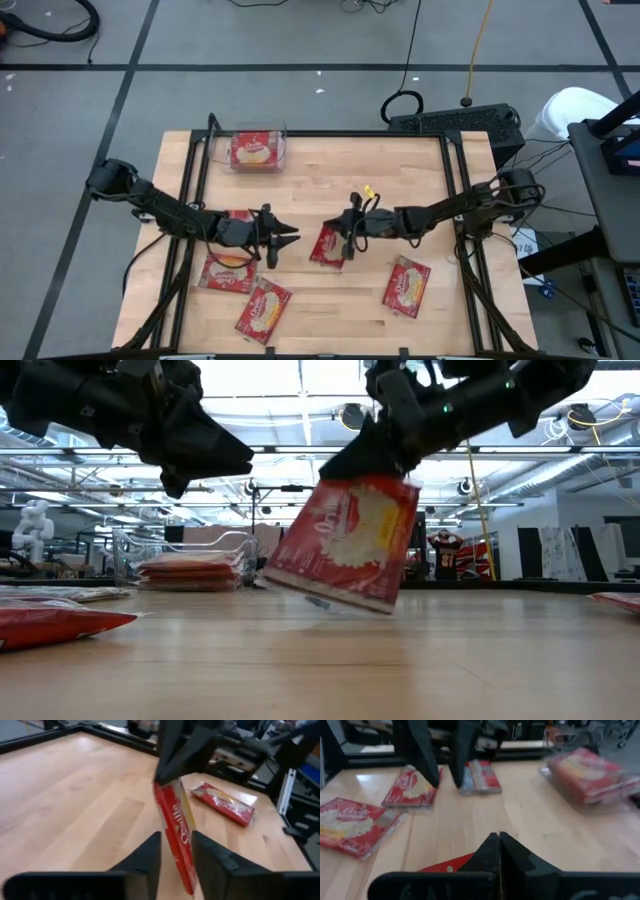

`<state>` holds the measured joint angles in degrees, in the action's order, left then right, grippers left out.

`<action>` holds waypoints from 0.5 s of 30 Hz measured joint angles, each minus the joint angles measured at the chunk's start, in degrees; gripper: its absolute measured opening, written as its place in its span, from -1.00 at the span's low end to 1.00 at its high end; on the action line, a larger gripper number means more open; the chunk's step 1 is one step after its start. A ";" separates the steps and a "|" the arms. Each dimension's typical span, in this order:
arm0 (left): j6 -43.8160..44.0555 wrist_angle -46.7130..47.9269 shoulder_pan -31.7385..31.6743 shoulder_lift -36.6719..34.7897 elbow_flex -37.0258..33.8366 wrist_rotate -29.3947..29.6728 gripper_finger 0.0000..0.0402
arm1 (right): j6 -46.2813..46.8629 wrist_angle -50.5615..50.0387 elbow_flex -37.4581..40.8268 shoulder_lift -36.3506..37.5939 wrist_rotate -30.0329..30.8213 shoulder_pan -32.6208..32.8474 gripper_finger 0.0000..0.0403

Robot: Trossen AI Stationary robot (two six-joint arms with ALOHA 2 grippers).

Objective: Sort popcorn bags into baskets
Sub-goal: Put the red popcorn bag into the transparent bin

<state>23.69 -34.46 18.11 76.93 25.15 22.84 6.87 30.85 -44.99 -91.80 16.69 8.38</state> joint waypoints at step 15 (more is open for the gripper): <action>5.16 -5.85 -8.29 2.06 0.02 -11.61 0.56 | -2.28 0.61 -0.02 1.98 1.14 -0.60 -1.00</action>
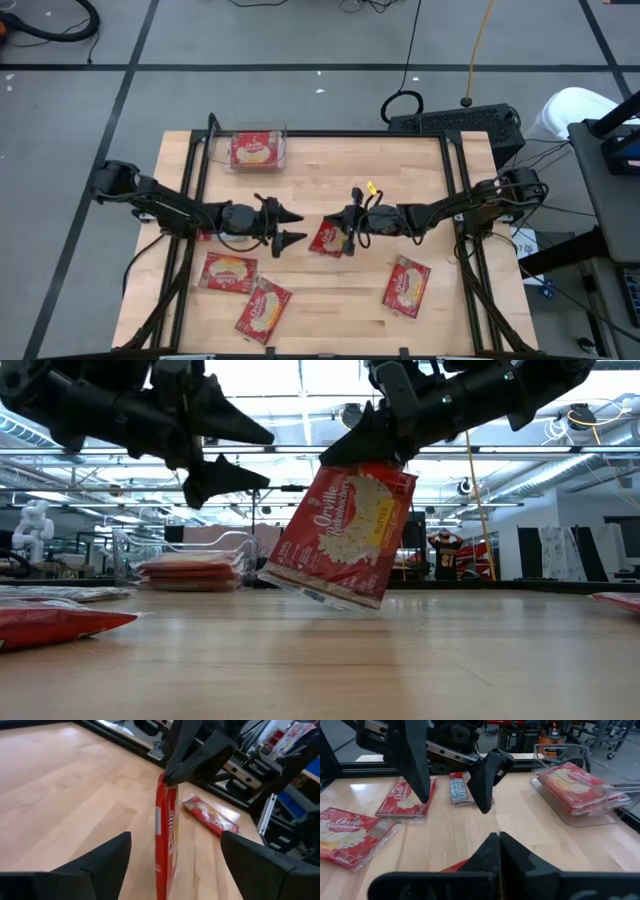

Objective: Sort popcorn bags into baskets
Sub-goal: Put the red popcorn bag into the transparent bin

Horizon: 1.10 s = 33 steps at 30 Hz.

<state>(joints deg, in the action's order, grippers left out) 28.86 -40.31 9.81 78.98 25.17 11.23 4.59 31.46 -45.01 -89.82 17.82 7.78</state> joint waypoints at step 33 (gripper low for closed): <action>-12.73 1.63 -13.45 18.69 14.85 -26.28 -0.85 | -5.32 1.68 0.10 1.13 6.36 -0.76 -0.83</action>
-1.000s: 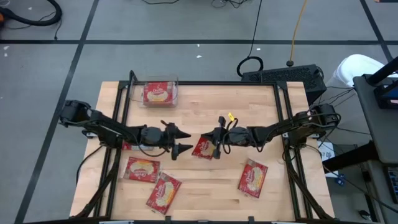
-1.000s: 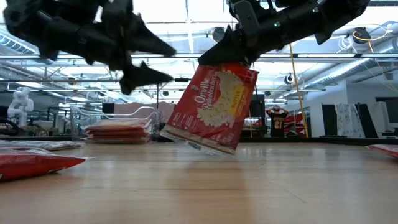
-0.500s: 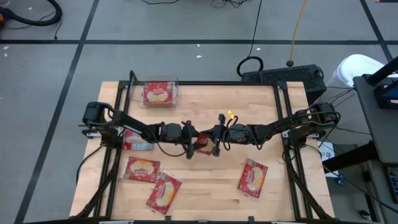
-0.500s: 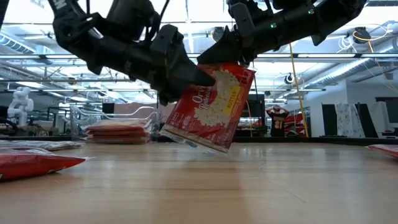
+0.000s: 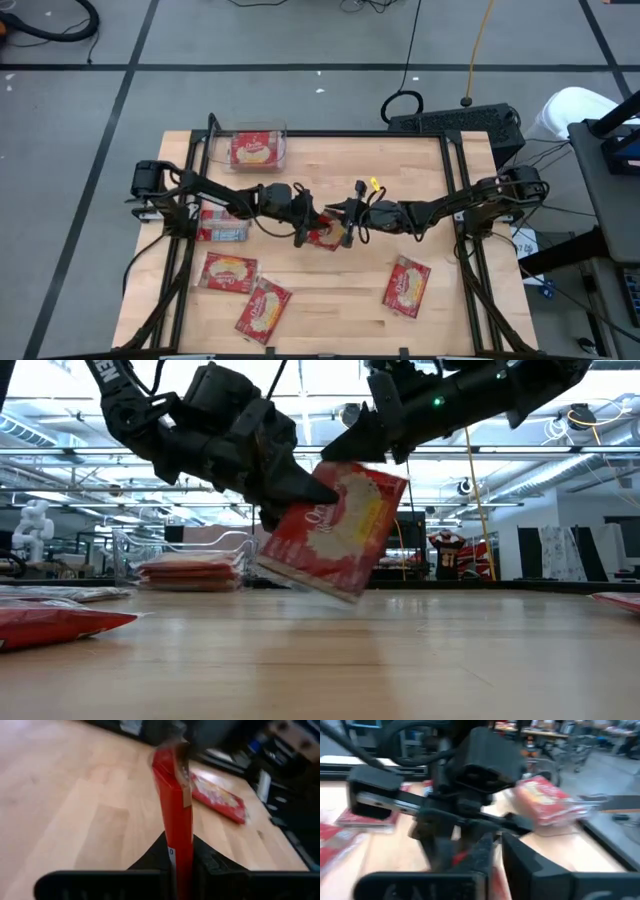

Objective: Sort popcorn bags into baskets
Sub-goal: Put the red popcorn bag into the transparent bin

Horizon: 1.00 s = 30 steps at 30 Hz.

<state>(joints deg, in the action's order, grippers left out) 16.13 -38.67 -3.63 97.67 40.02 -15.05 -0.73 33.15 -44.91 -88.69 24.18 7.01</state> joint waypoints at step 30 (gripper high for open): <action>-37.02 96.37 -18.20 -20.75 40.74 20.11 -0.82 | 15.32 9.59 24.98 13.75 -5.00 5.18 -0.32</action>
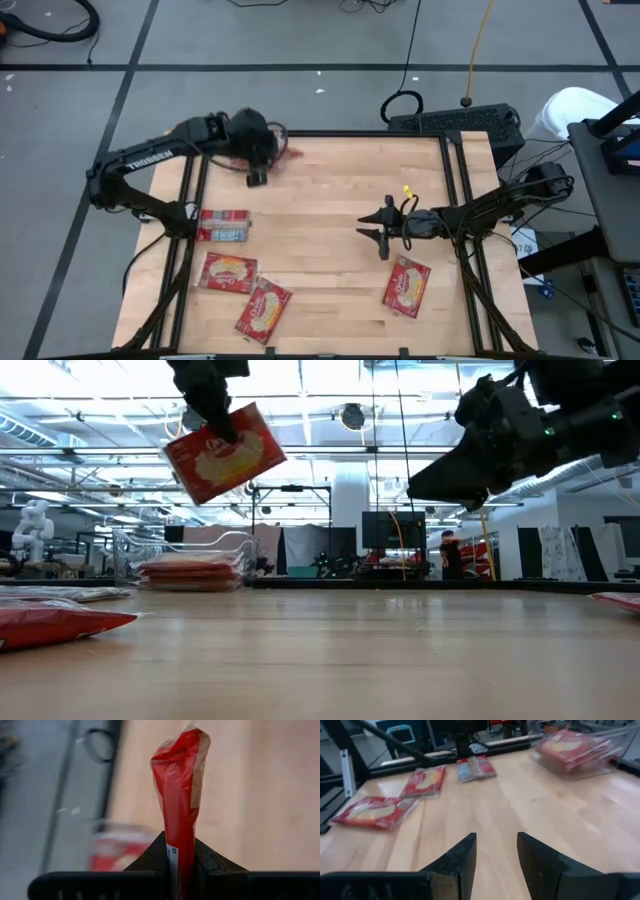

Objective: Sort popcorn bags into baskets
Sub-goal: Put the red popcorn bag into the transparent bin

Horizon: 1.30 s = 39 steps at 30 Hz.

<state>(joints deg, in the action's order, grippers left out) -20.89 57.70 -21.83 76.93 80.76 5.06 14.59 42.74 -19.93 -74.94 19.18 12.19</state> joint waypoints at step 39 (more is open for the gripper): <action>-19.05 12.02 -18.77 18.33 3.03 7.07 -0.75 | 0.39 -0.94 0.80 -0.02 0.57 2.92 -0.32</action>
<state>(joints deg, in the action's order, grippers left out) -39.94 69.72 -40.60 95.26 83.79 12.13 14.98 41.80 -19.14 -74.96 19.75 15.11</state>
